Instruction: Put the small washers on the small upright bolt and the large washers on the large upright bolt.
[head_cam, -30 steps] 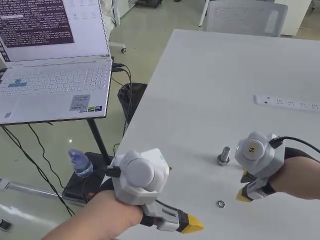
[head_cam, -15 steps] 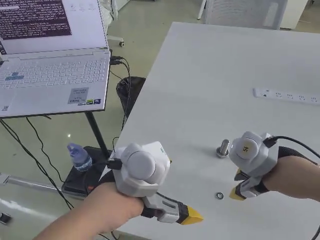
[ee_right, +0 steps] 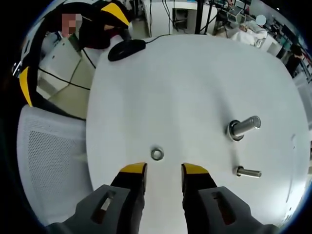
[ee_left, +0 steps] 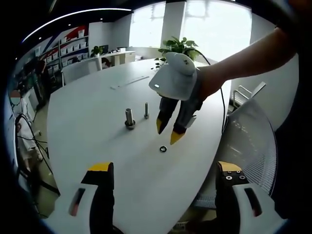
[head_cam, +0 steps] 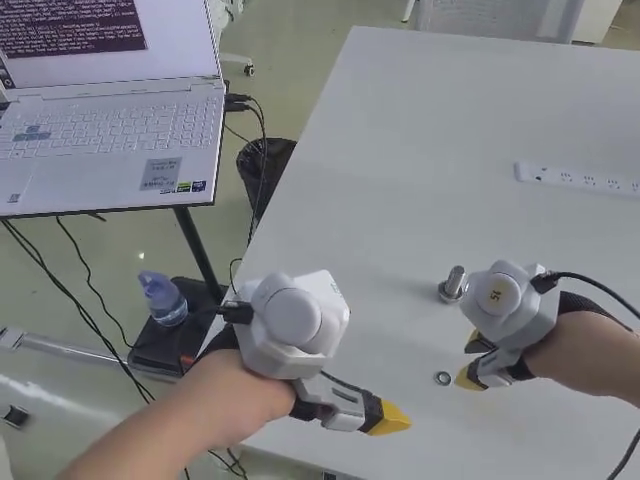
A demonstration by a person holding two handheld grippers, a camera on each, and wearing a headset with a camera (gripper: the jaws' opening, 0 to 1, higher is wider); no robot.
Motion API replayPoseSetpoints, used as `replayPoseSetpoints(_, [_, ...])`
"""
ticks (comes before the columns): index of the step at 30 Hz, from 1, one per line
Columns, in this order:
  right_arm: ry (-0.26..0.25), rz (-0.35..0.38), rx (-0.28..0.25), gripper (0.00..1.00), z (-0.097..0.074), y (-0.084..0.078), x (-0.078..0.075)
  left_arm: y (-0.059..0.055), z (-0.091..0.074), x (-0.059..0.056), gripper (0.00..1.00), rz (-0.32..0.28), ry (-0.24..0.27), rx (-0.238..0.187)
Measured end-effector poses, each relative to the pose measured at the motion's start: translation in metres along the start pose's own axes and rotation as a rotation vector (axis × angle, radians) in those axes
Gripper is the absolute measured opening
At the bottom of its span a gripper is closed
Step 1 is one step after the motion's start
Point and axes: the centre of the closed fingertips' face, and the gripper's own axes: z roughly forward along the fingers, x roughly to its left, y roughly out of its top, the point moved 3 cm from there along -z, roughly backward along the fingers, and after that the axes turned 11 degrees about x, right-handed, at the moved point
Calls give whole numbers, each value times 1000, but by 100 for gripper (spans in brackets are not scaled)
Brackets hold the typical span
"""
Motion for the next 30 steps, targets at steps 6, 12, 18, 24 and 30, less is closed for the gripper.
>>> replayPoseSetpoints(6, [8, 10, -10, 30, 5, 3, 6, -2, 1, -1, 85, 2, -4, 5])
replayPoseSetpoints(12, [-2, -3, -12, 28, 13, 6, 11, -5, 2, -2, 85, 2, -7, 10])
replayPoseSetpoints(18, [-14, -4, -21, 28, 19, 9, 12, -6, 2, -3, 85, 0, -9, 10])
replayPoseSetpoints(24, [-31, -13, -25, 26, 24, 9, 13, -8, 1, -4, 84, 0, -12, 14])
replayPoseSetpoints(30, [-44, -22, -19, 26, 24, 9, 13, -11, 2, -5, 83, 3, -12, 25])
